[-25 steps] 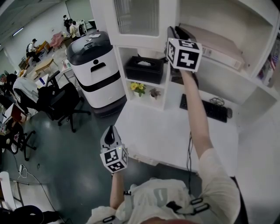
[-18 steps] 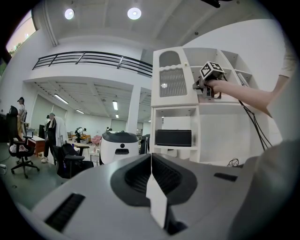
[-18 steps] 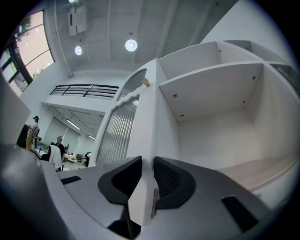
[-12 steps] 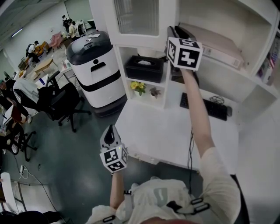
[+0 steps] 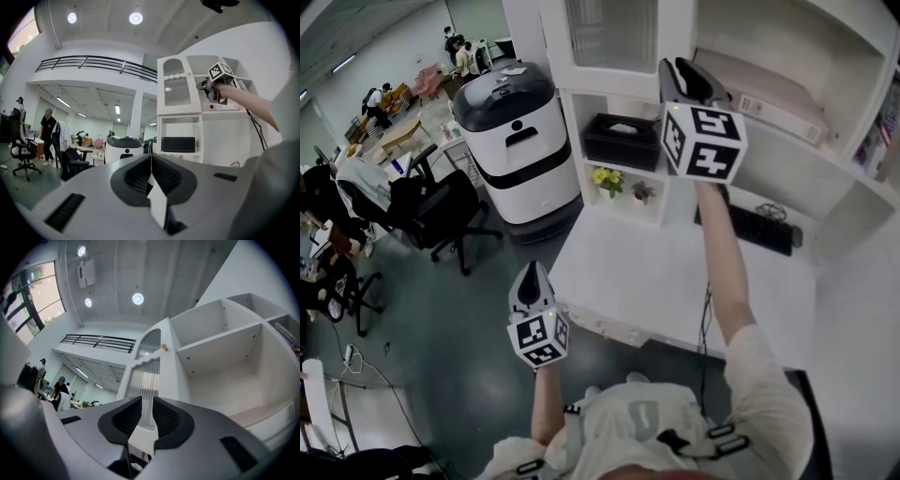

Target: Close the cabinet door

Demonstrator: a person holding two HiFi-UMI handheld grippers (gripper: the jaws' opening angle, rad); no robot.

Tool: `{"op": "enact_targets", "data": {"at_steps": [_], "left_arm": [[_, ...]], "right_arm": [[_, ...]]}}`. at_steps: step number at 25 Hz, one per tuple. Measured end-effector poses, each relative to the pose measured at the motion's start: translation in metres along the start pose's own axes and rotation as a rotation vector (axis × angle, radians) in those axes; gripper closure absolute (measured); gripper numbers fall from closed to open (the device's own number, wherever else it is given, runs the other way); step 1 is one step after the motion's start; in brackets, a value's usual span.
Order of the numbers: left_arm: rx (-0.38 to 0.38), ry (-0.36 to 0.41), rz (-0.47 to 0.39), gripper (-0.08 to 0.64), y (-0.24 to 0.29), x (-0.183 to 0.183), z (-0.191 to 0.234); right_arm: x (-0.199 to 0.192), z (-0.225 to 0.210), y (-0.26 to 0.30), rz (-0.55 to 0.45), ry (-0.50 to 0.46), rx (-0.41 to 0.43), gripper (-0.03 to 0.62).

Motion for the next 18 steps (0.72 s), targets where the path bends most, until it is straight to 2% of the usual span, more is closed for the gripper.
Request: {"op": "enact_targets", "data": {"at_steps": [4,9,13,18], "left_arm": [[-0.001,0.016,-0.033,0.554,-0.017,0.017,0.009],[0.008,0.027,-0.064,0.554,-0.040,0.033,0.024],[0.008,0.043,-0.115,0.554,-0.059,0.055,0.031],[0.036,0.058,-0.169,0.554,-0.085,0.072,0.043]], "right_arm": [[0.022,0.040,-0.033,-0.085,-0.003,0.054,0.524],[0.034,0.101,-0.072,-0.157,0.006,0.143,0.563],[0.030,0.148,-0.107,-0.174,0.085,0.213,0.578],[0.007,0.207,-0.151,-0.156,0.221,0.287,0.586]]}}
Point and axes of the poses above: the fingertips, and each gripper's own axes: y forward along the fingers, z to its left, x out of its top, the point moved 2 cm from there along -y, backward along the fingers, and after that the axes turned 15 degrees about -y, right-handed, at the moved point
